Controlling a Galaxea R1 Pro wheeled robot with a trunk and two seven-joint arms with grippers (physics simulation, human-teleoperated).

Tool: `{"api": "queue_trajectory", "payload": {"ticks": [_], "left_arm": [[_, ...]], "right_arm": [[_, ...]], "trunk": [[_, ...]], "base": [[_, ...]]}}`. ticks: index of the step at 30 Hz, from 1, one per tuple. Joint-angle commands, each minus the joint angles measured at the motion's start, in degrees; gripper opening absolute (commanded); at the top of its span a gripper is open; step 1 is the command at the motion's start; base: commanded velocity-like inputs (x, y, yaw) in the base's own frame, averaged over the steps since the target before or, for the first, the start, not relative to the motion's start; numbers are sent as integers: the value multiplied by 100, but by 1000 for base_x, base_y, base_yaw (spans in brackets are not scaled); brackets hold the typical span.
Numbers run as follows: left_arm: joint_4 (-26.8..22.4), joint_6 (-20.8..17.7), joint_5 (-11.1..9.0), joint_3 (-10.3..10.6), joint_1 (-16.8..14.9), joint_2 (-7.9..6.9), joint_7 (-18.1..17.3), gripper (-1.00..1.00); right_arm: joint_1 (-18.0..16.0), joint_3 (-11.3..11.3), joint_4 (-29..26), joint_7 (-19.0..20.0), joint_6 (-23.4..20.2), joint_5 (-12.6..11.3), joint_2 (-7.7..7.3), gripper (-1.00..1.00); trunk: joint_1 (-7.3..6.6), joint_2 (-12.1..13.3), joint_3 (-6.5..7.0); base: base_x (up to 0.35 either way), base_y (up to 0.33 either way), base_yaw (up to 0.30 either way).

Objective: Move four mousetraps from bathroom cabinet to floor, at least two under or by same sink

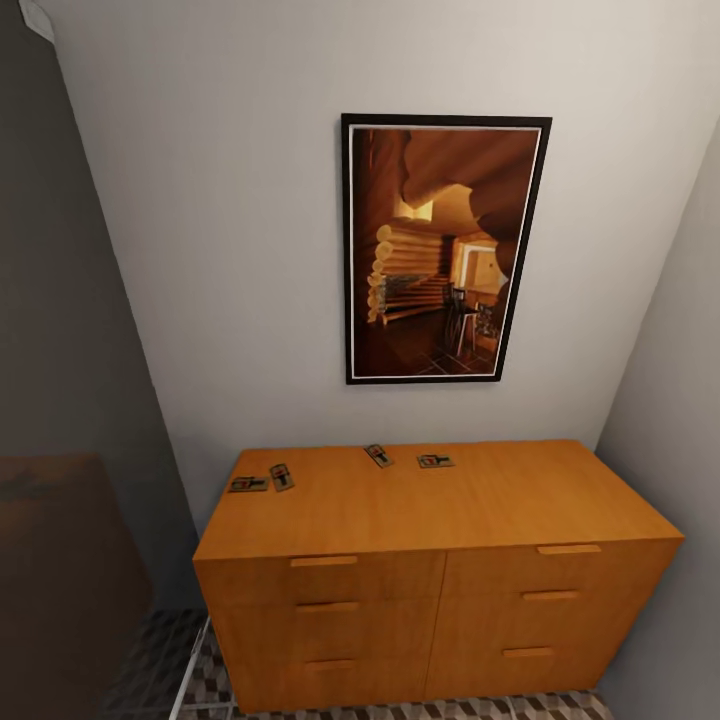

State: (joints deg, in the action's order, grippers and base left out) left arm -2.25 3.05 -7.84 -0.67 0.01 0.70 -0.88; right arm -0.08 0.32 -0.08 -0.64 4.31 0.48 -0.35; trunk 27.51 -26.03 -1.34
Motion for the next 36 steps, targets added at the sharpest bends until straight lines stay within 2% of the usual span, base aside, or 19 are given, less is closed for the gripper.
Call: {"api": "queue_trajectory", "payload": {"ticks": [1, 14, 30, 36], "left_arm": [[-4, 9, -48, -3, 0, 2, -9, 100], [-4, 6, -46, -5, 0, 10, -7, 100], [-6, 11, -42, -5, -1, 8, -13, 100], [-6, 7, -42, -3, -1, 9, -9, 100]], "right_arm": [[-1, 3, -1, -7, 17, 5, 0, 100], [-1, 3, -1, -7, 17, 5, 0, 100], [0, 3, -1, -7, 17, 5, 3, 100], [-1, 3, -1, -7, 17, 5, 1, 100]], "trunk": [[3, -10, -10], [3, -10, -10], [3, -10, -10], [3, -10, -10]], "base": [[3, 0, 0], [20, 0, 0], [267, 0, 0], [113, 0, 0]]}}
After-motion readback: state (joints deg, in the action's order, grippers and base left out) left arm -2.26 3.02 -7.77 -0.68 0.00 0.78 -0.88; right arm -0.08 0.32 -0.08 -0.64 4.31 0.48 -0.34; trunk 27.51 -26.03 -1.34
